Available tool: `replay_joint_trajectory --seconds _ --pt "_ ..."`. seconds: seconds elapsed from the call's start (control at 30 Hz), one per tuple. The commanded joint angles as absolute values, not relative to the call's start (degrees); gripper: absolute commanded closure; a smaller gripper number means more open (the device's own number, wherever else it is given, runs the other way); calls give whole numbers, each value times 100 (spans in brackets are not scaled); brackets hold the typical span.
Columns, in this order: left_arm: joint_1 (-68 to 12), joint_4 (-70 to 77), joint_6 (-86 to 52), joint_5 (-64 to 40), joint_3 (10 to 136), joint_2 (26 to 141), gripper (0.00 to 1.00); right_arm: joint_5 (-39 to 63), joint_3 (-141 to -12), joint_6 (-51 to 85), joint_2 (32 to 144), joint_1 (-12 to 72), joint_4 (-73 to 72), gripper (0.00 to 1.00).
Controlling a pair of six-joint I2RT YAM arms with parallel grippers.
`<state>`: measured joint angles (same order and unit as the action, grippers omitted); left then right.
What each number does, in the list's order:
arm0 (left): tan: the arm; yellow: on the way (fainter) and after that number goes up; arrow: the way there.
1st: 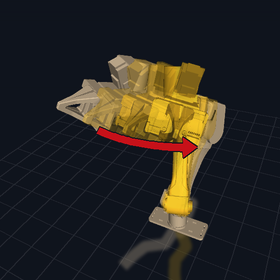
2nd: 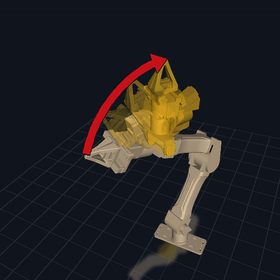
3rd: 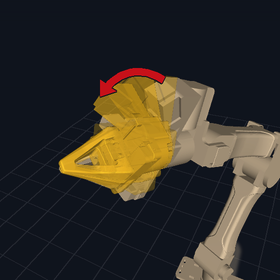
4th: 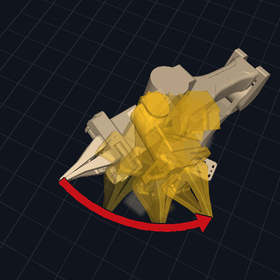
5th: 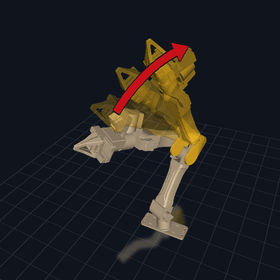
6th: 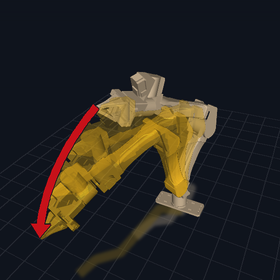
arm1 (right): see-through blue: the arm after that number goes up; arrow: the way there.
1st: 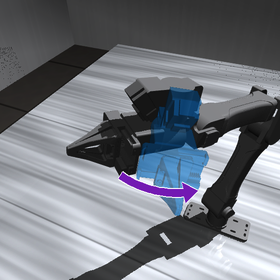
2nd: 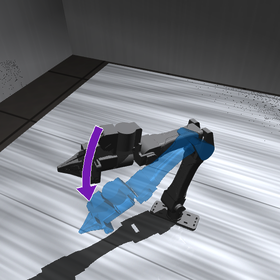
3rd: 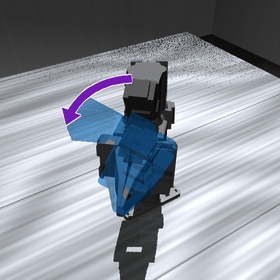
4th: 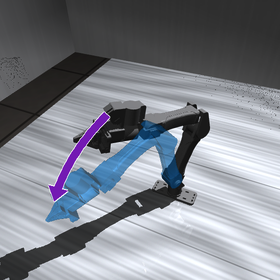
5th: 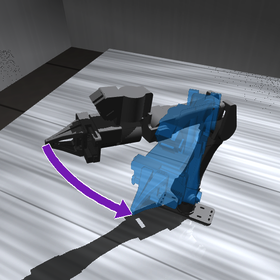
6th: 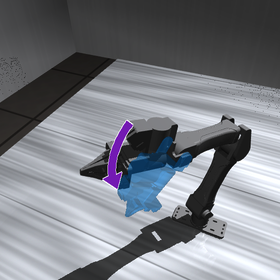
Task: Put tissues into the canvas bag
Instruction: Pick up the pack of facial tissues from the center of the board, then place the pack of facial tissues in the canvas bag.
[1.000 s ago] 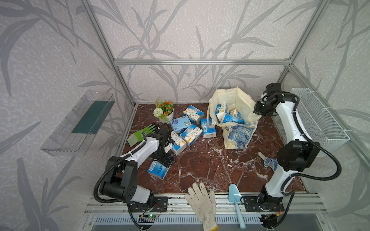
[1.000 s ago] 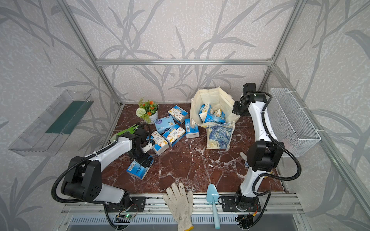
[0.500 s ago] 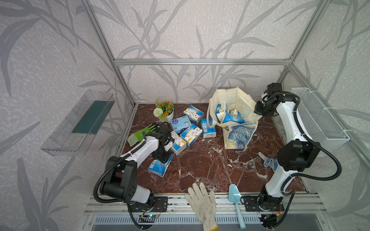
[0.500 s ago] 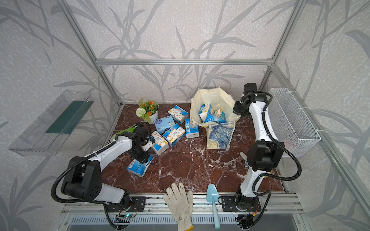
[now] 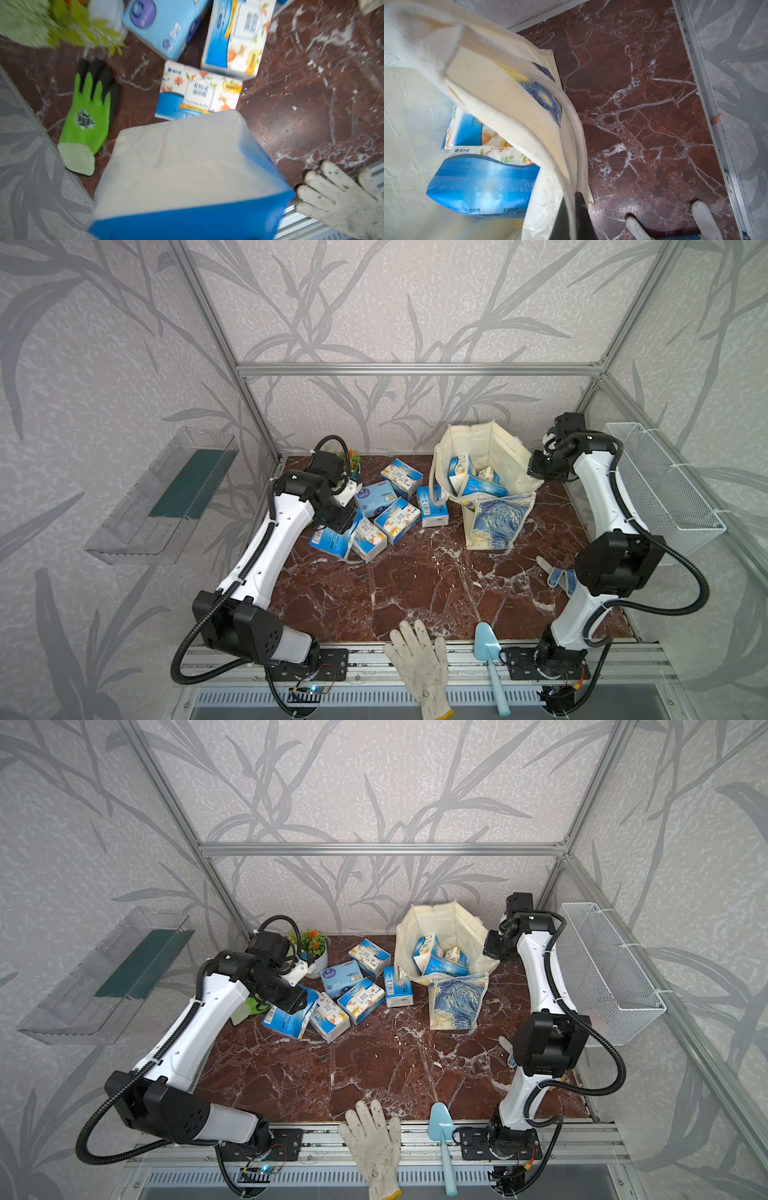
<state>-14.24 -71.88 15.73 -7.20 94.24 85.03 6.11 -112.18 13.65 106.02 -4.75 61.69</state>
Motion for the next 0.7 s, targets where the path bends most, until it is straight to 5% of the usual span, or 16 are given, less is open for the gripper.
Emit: replay_joint_trajectory --seconds 0.0,0.33,0.53,0.67 --pt "-1538 -7581 1344 -1179 10708 9240 49 658 -11149 1302 10509 -517 6196 100" --pt "-2268 -7915 589 -1486 16619 12657 49 762 -10811 1187 10289 -514 6170 100" --pt "-2907 -5808 129 -1474 15397 12553 49 728 -10748 1240 10239 -517 6170 100" --pt "-3080 -5301 -515 -1648 16179 13119 50 749 -10814 1285 10269 -513 6196 100"
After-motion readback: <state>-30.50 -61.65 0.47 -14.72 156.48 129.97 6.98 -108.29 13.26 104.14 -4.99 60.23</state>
